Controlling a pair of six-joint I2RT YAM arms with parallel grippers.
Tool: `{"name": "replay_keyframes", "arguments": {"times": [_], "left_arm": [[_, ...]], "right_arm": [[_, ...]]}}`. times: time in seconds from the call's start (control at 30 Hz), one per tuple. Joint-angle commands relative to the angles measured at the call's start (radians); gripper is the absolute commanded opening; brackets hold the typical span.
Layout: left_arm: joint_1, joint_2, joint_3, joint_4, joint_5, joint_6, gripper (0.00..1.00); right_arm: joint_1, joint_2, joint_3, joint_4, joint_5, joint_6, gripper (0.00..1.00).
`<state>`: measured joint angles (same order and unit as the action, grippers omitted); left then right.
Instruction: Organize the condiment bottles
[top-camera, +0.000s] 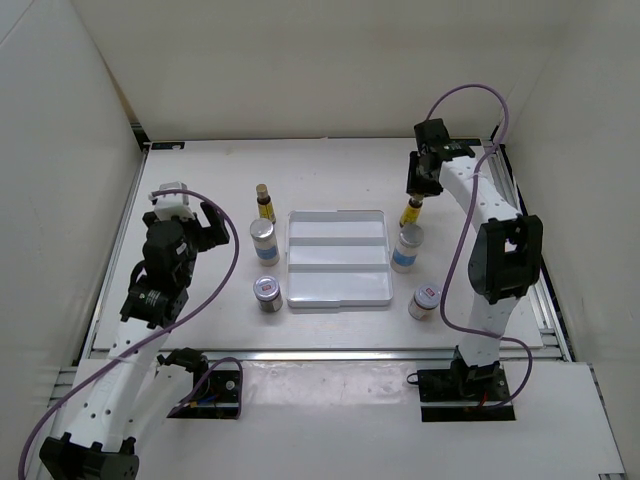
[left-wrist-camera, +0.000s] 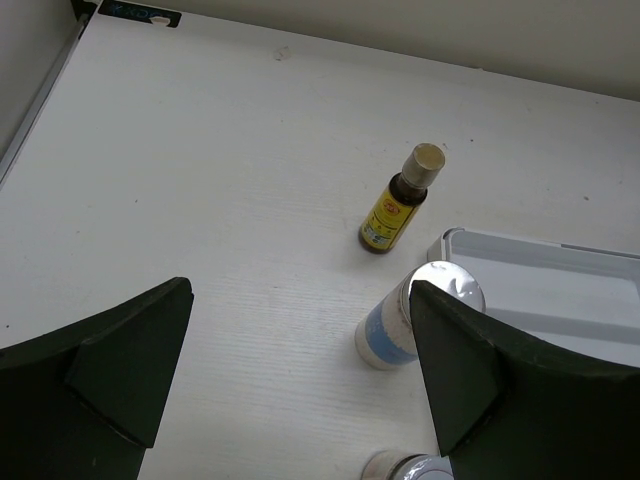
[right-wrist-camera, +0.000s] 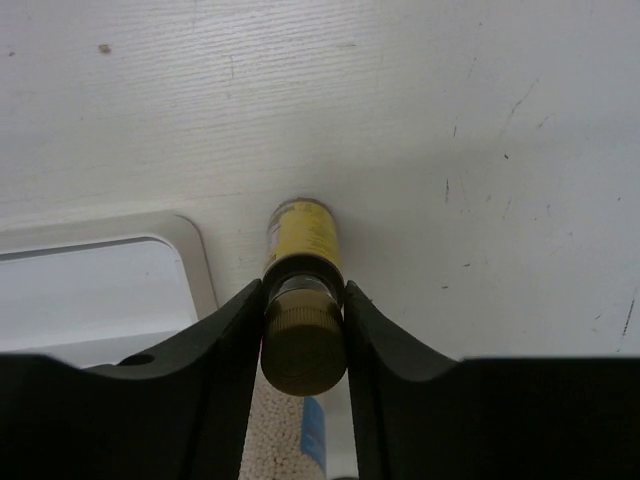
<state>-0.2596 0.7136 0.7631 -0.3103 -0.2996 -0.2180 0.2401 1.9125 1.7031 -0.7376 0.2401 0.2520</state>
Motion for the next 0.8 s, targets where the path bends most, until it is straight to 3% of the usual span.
{"name": "replay_keyframes", "arguments": {"times": [0.0, 0.2, 0.27, 0.53, 0.77], "left_arm": [[-0.004, -0.002, 0.015, 0.023, -0.010, 0.009, 1.00], [-0.004, 0.007, 0.015, 0.023, -0.010, 0.009, 1.00], [-0.004, 0.007, 0.015, 0.023, -0.010, 0.009, 1.00], [-0.004, 0.007, 0.015, 0.023, -0.001, 0.009, 1.00], [-0.004, 0.007, 0.015, 0.023, -0.001, 0.009, 1.00]], "right_arm": [[-0.002, 0.006, 0.049, 0.009, -0.019, 0.012, 0.40], [-0.002, -0.071, 0.053, 0.009, -0.001, 0.012, 0.05], [0.011, -0.119, 0.040, 0.033, 0.010, 0.001, 0.00], [0.142, -0.251, 0.061, 0.053, 0.022, -0.062, 0.00], [0.234, -0.224, 0.049, 0.033, -0.012, -0.062, 0.00]]}}
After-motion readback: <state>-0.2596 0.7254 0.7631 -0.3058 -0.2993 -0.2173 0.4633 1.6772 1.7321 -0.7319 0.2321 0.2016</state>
